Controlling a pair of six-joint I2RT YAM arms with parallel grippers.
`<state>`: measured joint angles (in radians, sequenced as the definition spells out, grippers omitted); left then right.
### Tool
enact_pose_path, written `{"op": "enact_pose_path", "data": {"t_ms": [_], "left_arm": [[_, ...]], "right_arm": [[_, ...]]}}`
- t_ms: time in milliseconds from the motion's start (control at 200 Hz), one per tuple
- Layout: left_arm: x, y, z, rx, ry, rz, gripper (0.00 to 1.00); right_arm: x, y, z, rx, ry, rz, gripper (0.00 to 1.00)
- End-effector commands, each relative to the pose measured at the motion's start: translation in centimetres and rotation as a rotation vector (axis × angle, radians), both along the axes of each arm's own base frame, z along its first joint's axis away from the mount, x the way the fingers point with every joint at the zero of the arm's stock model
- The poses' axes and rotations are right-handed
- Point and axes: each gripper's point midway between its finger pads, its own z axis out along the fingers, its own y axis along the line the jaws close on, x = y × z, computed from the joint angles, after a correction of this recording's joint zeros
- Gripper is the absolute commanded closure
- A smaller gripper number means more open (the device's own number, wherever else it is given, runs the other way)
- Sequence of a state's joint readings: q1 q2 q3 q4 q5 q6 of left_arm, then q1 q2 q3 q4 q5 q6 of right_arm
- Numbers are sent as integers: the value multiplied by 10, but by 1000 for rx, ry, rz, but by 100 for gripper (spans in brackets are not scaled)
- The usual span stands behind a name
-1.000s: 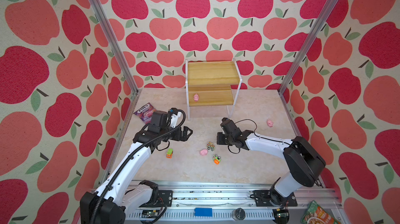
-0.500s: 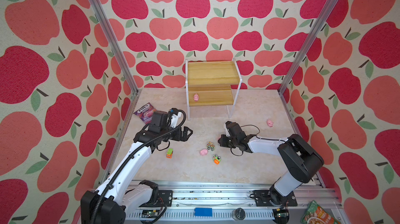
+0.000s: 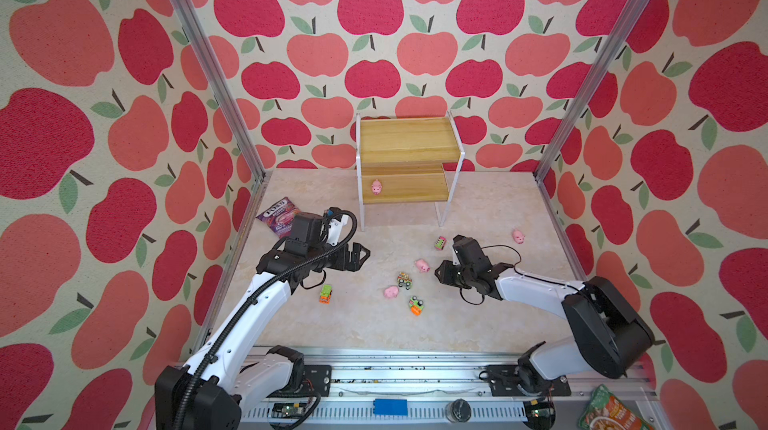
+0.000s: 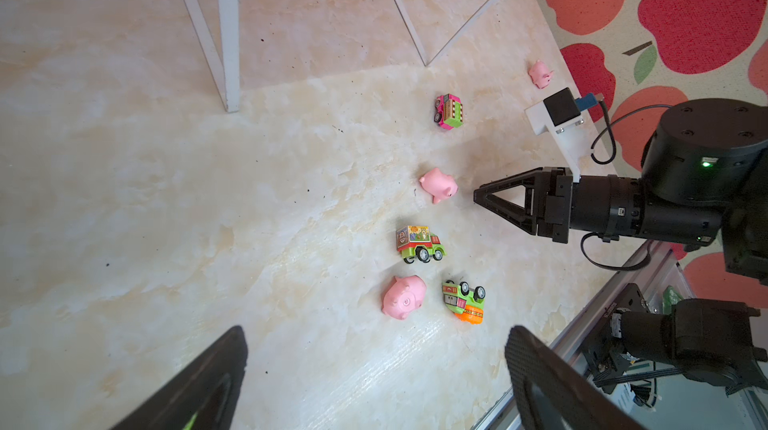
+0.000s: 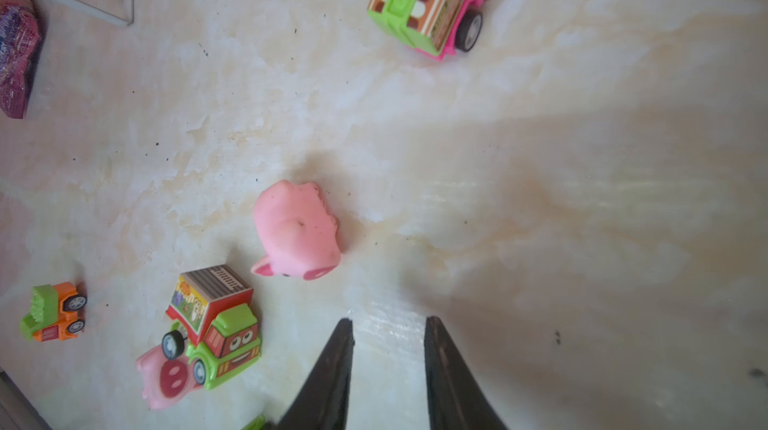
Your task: Place and organize the plastic toys onto the shelf
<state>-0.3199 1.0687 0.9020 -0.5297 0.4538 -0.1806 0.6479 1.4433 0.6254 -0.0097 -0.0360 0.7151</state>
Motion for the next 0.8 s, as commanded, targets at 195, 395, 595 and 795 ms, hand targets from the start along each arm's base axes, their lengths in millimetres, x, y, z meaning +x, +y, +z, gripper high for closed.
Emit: {"op": "enact_pose_path", "data": {"t_ms": [195, 395, 595, 795], "left_arm": [[-1, 0, 1, 3, -32, -24, 1], [-2, 0, 0, 5, -36, -27, 1], [-2, -1, 0, 6, -34, -30, 1], [-1, -1, -2, 7, -29, -30, 1]], "right_arm": [[6, 23, 54, -351, -337, 322, 49], [14, 51, 53, -555, -416, 509, 45], [17, 62, 32, -710, -395, 616, 44], [21, 59, 17, -786, -358, 644, 45]]}}
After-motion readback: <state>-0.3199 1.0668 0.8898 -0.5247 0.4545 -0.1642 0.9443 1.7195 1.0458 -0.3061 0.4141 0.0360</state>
